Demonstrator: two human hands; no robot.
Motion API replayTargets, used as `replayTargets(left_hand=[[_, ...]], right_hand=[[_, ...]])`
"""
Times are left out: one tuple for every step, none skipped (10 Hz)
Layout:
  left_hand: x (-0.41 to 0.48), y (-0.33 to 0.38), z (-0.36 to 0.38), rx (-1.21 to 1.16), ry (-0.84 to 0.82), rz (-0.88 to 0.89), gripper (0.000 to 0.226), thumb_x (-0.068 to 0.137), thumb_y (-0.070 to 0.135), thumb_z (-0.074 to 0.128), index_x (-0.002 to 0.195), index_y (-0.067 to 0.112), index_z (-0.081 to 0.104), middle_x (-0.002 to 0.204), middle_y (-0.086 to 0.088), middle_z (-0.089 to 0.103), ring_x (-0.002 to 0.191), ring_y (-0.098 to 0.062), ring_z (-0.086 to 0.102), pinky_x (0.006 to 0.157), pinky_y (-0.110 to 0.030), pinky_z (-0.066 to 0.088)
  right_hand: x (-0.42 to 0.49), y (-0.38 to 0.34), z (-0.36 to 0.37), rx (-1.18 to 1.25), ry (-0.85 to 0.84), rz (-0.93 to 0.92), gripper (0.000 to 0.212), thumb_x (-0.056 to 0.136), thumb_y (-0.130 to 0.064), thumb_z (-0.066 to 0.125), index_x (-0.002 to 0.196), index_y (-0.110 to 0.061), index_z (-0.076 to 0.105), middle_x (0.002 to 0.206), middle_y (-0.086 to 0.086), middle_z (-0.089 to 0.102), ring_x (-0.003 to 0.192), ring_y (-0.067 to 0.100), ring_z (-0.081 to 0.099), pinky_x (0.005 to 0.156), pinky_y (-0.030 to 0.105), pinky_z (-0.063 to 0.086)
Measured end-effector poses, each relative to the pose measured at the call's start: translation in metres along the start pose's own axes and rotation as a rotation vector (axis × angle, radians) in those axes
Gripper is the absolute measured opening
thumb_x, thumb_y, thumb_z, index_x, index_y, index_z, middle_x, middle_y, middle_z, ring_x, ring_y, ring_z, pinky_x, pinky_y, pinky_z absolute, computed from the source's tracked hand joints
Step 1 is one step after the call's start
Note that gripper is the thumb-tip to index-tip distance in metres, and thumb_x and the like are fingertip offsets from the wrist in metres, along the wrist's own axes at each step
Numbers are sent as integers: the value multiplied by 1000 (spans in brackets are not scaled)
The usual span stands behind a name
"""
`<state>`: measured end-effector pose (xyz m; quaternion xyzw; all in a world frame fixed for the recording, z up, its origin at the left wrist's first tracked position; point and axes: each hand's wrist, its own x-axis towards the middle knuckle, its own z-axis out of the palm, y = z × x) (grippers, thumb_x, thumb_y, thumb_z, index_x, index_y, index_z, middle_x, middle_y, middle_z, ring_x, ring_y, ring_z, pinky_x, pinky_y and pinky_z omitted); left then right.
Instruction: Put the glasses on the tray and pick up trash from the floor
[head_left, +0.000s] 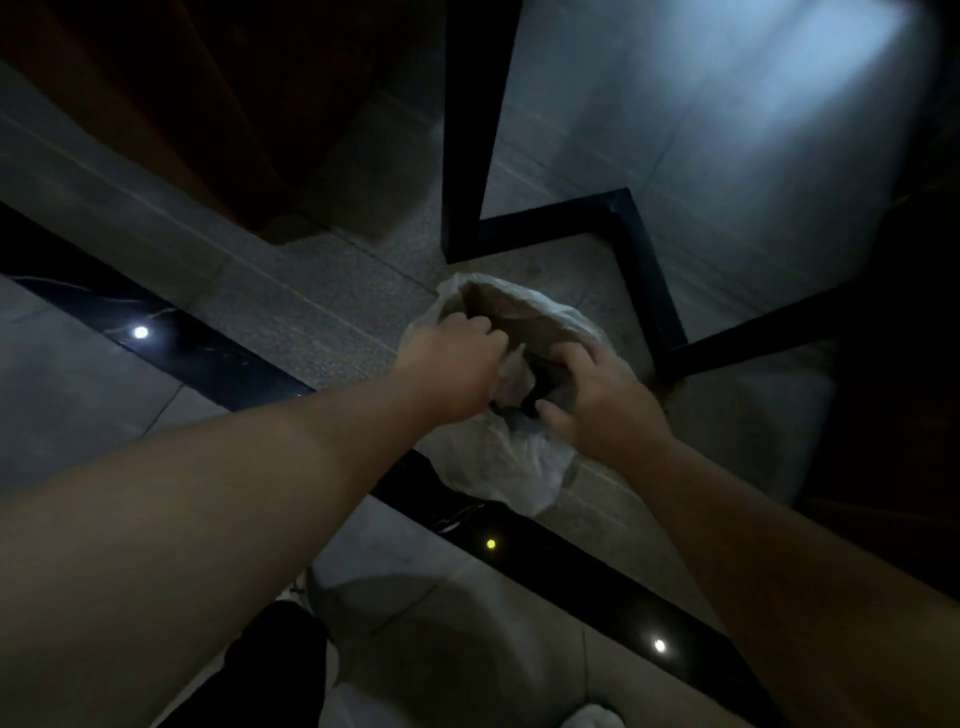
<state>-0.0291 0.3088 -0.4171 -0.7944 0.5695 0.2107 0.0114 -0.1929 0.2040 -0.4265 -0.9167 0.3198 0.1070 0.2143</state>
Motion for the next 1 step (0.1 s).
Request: replayTargets(left_hand=[[-22,4,-21,65,165,61,55,87,45,53,134,16,44,135,-9,52,121,-29,48,94,-43,43]], right_hand=[[-19,-6,-34,-132,62,-132,81,78,-56,61,145,-16,37,147,19,40,130,34,43,97,50,47]])
